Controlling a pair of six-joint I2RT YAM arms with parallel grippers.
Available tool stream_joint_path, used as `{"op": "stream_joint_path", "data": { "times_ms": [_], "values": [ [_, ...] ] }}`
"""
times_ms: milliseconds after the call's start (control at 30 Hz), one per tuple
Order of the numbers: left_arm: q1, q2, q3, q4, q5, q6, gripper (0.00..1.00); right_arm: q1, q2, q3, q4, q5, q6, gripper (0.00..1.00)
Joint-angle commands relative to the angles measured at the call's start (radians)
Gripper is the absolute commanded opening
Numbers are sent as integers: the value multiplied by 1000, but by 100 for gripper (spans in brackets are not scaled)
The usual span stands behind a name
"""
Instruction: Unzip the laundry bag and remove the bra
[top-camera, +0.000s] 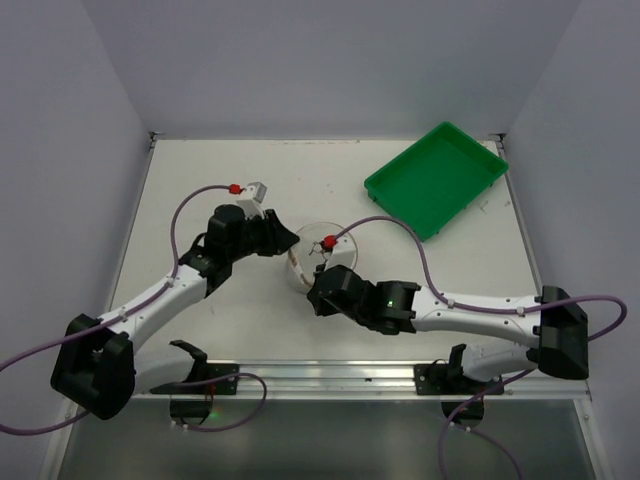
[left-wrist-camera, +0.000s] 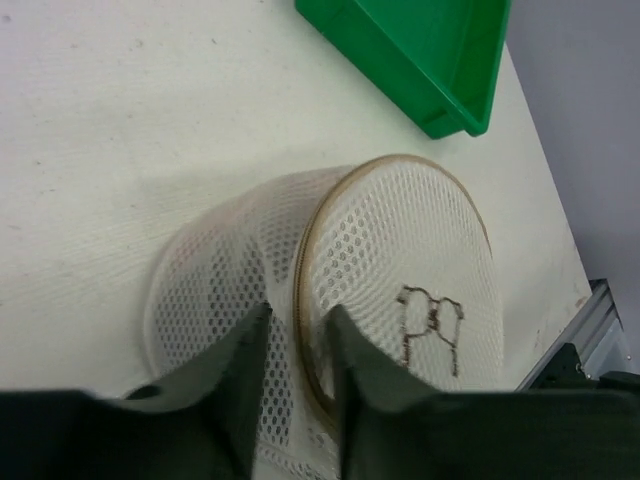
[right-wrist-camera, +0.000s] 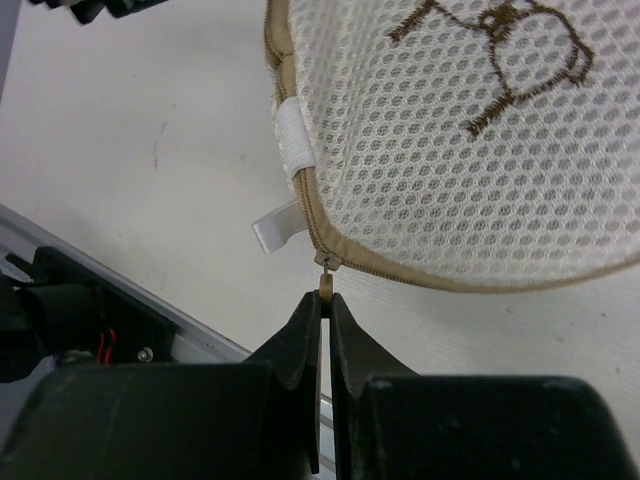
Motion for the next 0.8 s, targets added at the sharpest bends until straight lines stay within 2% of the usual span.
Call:
{"op": "stream_joint_path", "data": {
  "times_ms": [0,33,133,233,400,500,700,767],
  "values": [
    [48,8,60,1,-28,39,42,12,19,12,80,-101,-54,0],
    [49,-19,54,-2,-54,7,64,12,27,33,92,-105,-59,0],
    [51,-90,1,-23,-102,-113,92,11,62,91,118,-92,-74,0],
    [49,-239,-69,-45,-117,-194,99,11,102,143,120,-60,-93,0],
    [31,-368,-190,-48,-61,-289,98,8,117,151,146,-32,-91,0],
    [2,-415,-253,-29,-39,-329,91,9,106,133,163,-18,-86,0],
    [-54,-416,-279,-11,-30,-345,70,5,99,104,166,13,-99,0],
    [-70,-399,-287,9,-21,-354,59,5,96,94,164,11,-96,0]
  ]
}}
